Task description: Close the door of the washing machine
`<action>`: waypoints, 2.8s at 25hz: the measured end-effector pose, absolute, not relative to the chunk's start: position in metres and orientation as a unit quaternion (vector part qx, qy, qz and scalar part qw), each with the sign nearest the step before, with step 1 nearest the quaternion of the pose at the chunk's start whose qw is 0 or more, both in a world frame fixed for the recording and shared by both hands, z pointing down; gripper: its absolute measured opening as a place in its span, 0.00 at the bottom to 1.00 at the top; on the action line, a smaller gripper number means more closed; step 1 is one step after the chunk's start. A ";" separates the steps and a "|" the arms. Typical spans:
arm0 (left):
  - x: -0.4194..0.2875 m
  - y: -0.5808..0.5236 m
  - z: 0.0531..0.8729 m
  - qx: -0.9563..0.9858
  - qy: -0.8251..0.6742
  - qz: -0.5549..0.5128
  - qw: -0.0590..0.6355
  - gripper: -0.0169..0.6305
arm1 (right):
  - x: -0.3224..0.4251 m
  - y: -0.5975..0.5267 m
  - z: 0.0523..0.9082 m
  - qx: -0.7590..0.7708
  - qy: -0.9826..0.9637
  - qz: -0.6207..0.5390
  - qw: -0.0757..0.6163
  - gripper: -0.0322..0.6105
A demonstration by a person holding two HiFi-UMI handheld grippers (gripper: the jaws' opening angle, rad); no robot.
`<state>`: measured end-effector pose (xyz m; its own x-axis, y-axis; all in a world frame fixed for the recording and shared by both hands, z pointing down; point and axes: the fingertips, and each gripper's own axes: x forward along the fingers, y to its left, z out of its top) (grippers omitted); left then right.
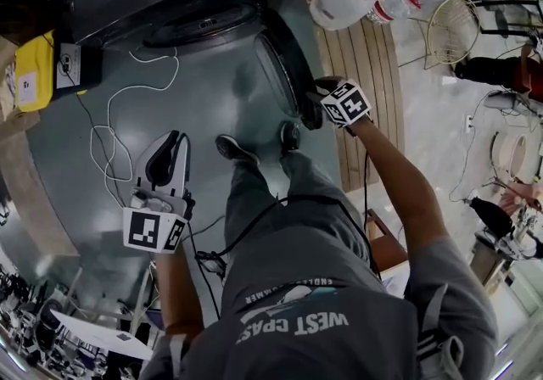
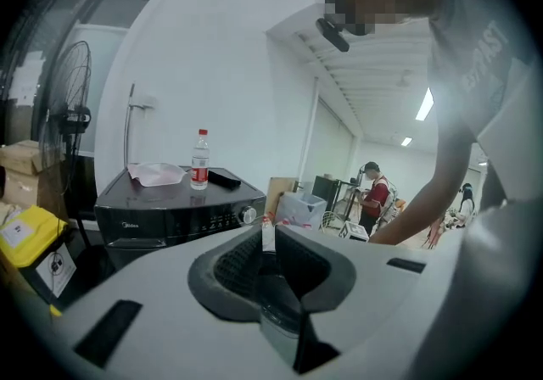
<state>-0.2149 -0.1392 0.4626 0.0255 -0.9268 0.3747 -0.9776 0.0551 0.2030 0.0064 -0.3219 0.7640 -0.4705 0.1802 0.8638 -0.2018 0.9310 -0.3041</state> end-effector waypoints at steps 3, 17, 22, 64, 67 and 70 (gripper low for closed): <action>-0.227 -0.129 0.464 0.678 -0.702 0.056 0.210 0.12 | -0.005 -0.307 0.765 0.014 -0.836 0.195 0.512 0.32; -0.275 -0.085 0.473 0.642 -0.735 0.026 0.216 0.12 | -0.065 -0.257 0.768 0.048 -0.821 0.253 0.510 0.35; -0.289 -0.072 0.478 0.631 -0.745 0.012 0.217 0.12 | -0.089 -0.243 0.769 0.054 -0.818 0.267 0.506 0.35; -0.394 0.044 0.471 0.541 -0.812 -0.042 0.213 0.12 | -0.289 -0.222 0.762 0.115 -0.818 0.318 0.466 0.35; -0.393 0.037 0.471 0.532 -0.817 -0.043 0.216 0.12 | -0.302 -0.226 0.762 0.115 -0.822 0.304 0.467 0.34; -0.395 0.034 0.469 0.525 -0.822 -0.043 0.216 0.12 | -0.314 -0.231 0.763 0.116 -0.824 0.293 0.472 0.33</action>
<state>-0.3951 0.0337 0.4691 -0.3562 -0.8816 0.3097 -0.8444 0.4456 0.2974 -0.3145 -0.2311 0.7628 -0.5279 0.0850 0.8450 -0.4671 0.8019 -0.3725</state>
